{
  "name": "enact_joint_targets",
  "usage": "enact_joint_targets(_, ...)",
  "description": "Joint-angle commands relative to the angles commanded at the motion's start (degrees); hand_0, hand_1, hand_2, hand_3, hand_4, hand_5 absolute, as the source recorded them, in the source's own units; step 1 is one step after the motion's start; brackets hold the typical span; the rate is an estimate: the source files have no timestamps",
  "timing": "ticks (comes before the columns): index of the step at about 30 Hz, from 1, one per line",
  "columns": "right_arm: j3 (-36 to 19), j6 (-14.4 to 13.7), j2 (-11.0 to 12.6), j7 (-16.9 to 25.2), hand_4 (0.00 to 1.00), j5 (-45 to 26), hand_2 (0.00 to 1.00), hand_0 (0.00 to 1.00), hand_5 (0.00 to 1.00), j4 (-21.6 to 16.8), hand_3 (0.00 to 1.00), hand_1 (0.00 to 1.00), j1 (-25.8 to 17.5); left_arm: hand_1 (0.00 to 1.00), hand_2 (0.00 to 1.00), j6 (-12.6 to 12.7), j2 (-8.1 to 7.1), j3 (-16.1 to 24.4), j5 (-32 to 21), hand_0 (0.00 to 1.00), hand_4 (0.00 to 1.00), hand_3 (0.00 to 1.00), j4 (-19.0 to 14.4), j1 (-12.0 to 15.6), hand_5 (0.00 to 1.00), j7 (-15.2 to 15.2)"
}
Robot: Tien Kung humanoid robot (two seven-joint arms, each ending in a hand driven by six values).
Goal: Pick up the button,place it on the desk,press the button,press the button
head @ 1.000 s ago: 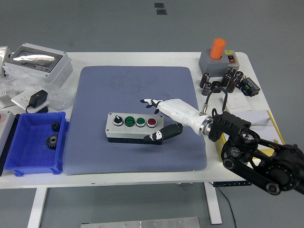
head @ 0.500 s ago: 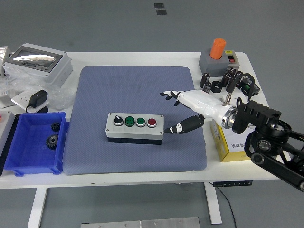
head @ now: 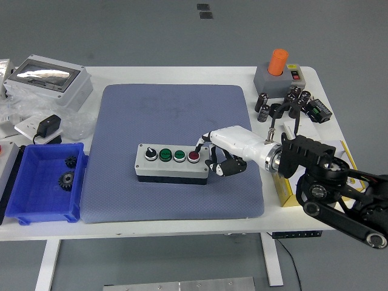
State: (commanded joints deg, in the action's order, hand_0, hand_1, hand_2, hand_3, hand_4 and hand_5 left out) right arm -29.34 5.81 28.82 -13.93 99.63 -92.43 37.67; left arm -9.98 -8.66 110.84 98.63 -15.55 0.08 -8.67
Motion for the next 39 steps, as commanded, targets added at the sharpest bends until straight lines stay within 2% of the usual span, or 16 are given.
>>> enact_joint_targets(6, 1.0, -1.0, -2.1, -0.3, 0.168, 0.6, 0.143, 0.062, 0.042, 3.1, 0.684, 0.081, 0.3, 0.676, 0.663, -0.1, -0.04, 0.1, 0.1, 0.709, 0.735, 0.811, -0.1, -0.1, 0.998, -0.3)
enact_joint_targets(20, 2.6, -1.7, -3.1, -0.4, 0.174, 0.8, 0.136, 0.056, 0.026, 5.9, 0.687, 0.072, -0.3, 0.676, 0.660, -0.2, 0.10, 0.1, 0.2, 0.706, 0.736, 0.806, 0.0, 0.0, 0.998, -0.2)
enact_joint_targets(26, -4.6, -2.5, -1.6, 4.8, 0.180, -5.3, 0.137, 0.055, 0.025, 1.4, 0.689, 0.071, -2.5, 0.676, 0.660, 0.1, 0.17, -0.3, 0.2, 0.705, 0.738, 0.805, 0.1, 0.2, 0.998, -0.8)
enact_joint_targets(31, -11.7, -6.6, -1.1, 6.9, 0.180, -6.5, 0.137, 0.055, 0.025, -1.0, 0.689, 0.071, -5.6, 0.676, 0.660, 0.1, 0.27, -0.5, 0.1, 0.705, 0.738, 0.805, 0.1, 0.4, 0.998, -1.0)
enact_joint_targets(32, -13.4, -8.2, -1.4, 6.8, 0.306, -5.4, 0.152, 0.064, 0.080, -1.0, 0.690, 0.088, -6.6, 0.676, 0.661, 0.2, 0.31, -0.5, 0.1, 0.705, 0.739, 0.805, 0.1, 0.5, 0.998, -1.0)
enact_joint_targets(35, -15.7, -12.2, -3.4, 6.6, 0.306, -3.1, 0.152, 0.064, 0.080, 0.5, 0.690, 0.088, -9.5, 0.676, 0.661, 0.2, 0.45, -0.6, 0.0, 0.705, 0.739, 0.805, 0.1, 0.6, 0.998, -1.0)
enact_joint_targets(37, -16.6, -15.1, -5.5, 8.3, 0.306, -4.7, 0.152, 0.064, 0.080, 2.8, 0.690, 0.088, -11.5, 0.676, 0.661, 0.2, 0.61, -0.6, 0.0, 0.705, 0.739, 0.805, 0.1, 0.6, 0.998, -1.0)
enact_joint_targets(38, -16.9, -16.9, -6.9, 9.7, 0.778, -6.2, 0.188, 0.118, 0.356, 4.3, 0.704, 0.159, -12.7, 0.676, 0.663, 0.3, 0.72, -0.6, 0.0, 0.706, 0.741, 0.805, 0.1, 0.6, 0.998, -1.1)
enact_joint_targets(39, -17.2, -18.2, -7.9, 10.8, 0.778, -7.3, 0.188, 0.118, 0.356, 5.5, 0.704, 0.159, -13.4, 0.676, 0.663, 0.3, 0.79, -0.6, 0.1, 0.706, 0.741, 0.805, 0.1, 0.6, 0.998, -1.2)
